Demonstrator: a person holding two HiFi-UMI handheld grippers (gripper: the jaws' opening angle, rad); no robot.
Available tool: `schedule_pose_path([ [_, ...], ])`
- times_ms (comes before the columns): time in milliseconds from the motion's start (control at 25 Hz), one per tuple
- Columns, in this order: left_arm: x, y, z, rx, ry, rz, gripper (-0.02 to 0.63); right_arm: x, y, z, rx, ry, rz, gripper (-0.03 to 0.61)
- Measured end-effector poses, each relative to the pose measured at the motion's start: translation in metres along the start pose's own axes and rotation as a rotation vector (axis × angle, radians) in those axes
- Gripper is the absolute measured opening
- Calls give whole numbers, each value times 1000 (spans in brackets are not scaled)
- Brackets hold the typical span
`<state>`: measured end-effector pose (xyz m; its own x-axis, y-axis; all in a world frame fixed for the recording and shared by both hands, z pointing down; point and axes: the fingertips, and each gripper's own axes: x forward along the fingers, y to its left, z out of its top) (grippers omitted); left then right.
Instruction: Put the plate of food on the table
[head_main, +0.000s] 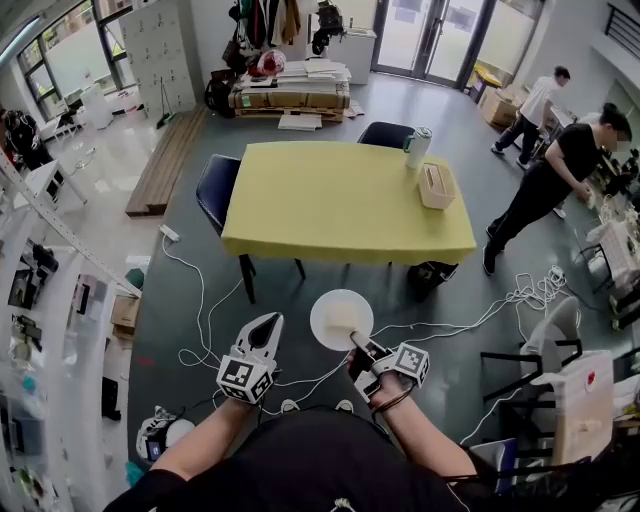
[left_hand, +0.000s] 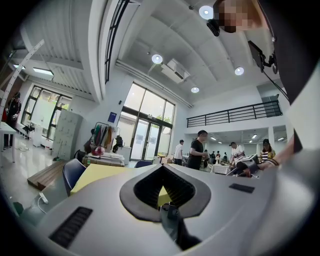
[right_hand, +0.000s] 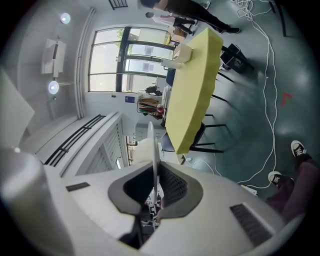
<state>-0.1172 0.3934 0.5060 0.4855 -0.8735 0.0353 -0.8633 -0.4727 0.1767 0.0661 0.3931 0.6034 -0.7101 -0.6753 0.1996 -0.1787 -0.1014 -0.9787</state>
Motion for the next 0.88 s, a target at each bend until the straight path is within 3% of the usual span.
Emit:
schedule_pose_path([
  [880, -17, 36, -6, -25, 4, -79, 9, 16, 6, -29, -7, -90, -6, 31],
])
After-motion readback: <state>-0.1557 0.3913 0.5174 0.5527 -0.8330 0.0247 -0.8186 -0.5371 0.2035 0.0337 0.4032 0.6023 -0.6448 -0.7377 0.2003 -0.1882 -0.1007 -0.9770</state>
